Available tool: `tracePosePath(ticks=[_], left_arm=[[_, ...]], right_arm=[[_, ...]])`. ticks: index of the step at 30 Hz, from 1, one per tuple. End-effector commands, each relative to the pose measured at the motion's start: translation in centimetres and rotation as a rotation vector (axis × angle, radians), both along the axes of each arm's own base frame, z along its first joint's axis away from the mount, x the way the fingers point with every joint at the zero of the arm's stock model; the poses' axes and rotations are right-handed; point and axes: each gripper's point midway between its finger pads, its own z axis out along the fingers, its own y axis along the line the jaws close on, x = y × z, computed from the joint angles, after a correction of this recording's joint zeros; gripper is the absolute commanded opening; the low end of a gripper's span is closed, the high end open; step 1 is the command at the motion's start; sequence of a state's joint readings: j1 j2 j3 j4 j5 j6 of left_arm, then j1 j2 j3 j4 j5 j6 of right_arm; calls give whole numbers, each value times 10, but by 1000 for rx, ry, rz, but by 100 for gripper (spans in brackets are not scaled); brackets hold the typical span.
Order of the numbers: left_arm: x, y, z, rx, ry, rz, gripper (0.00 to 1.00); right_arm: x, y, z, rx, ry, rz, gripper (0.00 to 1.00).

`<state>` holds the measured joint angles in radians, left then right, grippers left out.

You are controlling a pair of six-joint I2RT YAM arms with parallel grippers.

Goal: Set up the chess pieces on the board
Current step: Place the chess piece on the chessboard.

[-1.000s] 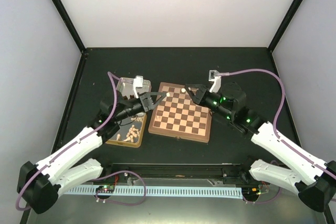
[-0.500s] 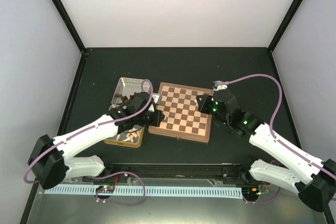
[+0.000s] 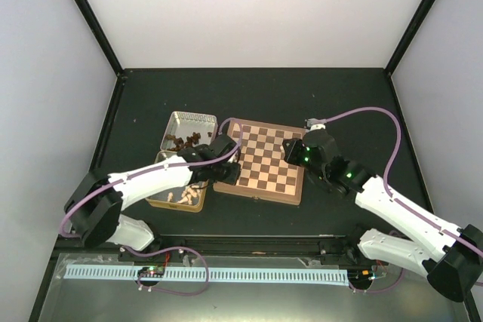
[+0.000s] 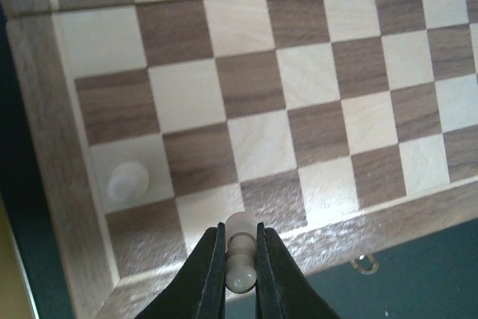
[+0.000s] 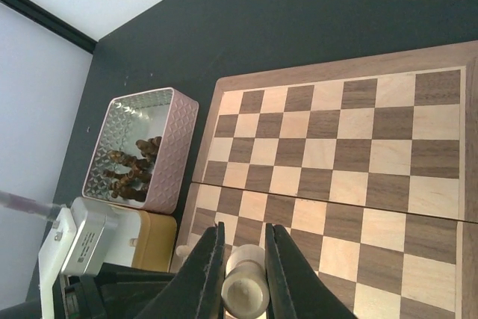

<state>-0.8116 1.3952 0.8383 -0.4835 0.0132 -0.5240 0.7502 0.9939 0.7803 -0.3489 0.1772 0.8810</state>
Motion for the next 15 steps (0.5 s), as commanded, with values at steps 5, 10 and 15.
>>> tracePosePath(ticks=[5, 10, 15], left_arm=[[23, -23, 5, 66, -73, -24, 2], [28, -20, -5, 123, -69, -2, 3], [28, -18, -12, 147, -60, 6, 3]], right_arm=[[2, -8, -4, -10, -3, -40, 7], [2, -9, -6, -14, 1, -42, 7], [2, -8, -7, -11, 6, -44, 8]])
